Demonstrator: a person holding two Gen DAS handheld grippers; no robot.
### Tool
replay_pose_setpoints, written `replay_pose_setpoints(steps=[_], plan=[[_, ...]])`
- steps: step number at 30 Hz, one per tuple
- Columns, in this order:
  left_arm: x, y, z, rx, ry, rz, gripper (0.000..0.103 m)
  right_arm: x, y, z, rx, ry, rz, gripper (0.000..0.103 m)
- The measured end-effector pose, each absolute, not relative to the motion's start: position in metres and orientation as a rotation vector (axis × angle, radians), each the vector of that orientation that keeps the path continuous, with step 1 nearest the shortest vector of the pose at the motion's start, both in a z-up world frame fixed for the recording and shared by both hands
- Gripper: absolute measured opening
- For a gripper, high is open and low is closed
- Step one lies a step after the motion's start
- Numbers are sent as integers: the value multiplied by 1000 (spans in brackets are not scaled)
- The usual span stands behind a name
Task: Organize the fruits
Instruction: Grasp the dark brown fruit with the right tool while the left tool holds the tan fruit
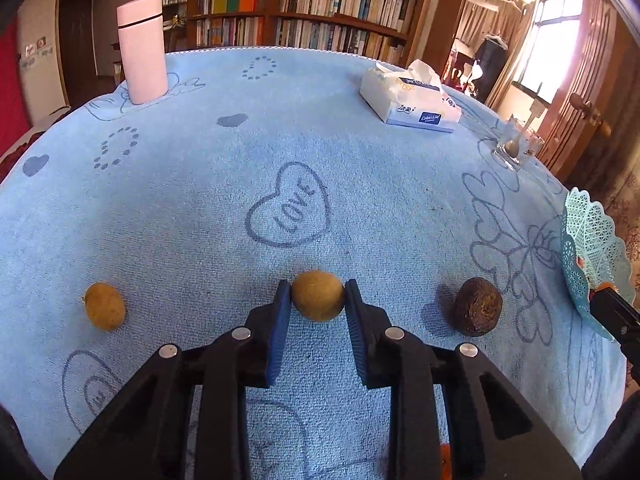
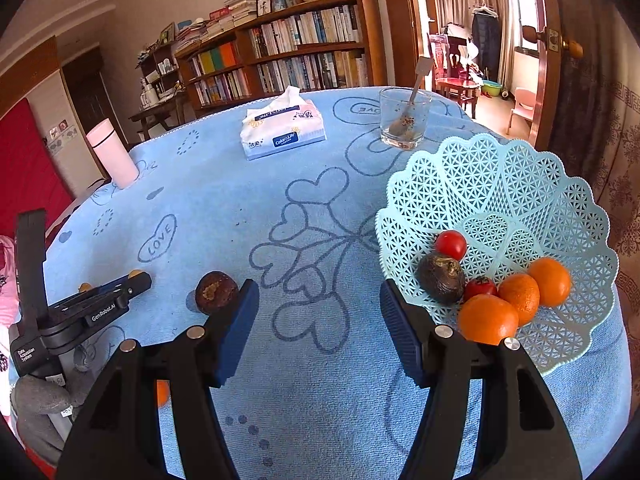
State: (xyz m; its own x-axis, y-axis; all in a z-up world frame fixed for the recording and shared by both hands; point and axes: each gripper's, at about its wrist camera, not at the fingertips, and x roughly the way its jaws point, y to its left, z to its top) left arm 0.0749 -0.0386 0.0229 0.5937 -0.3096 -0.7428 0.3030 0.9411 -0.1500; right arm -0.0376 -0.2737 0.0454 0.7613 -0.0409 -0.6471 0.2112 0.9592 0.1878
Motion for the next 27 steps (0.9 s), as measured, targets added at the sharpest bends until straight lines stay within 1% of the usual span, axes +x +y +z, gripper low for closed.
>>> replay_pose_setpoints(steps=[11, 22, 23, 25, 26, 27], plan=[[66, -29, 37, -10, 790, -314, 28, 1, -232, 30, 226, 778, -9, 64], [65, -26, 37, -21, 787, -320, 28, 37, -204, 8, 202, 861, 56, 64], [65, -26, 37, -22, 788, -321, 28, 39, -202, 7, 196, 865, 56, 63], [65, -26, 37, -24, 789, -321, 28, 42, -200, 3, 181, 879, 52, 50], [65, -26, 37, -24, 790, -322, 28, 43, -199, 1, 172, 882, 44, 48], [65, -26, 37, -23, 790, -322, 28, 42, -198, 1, 158, 877, 34, 44]])
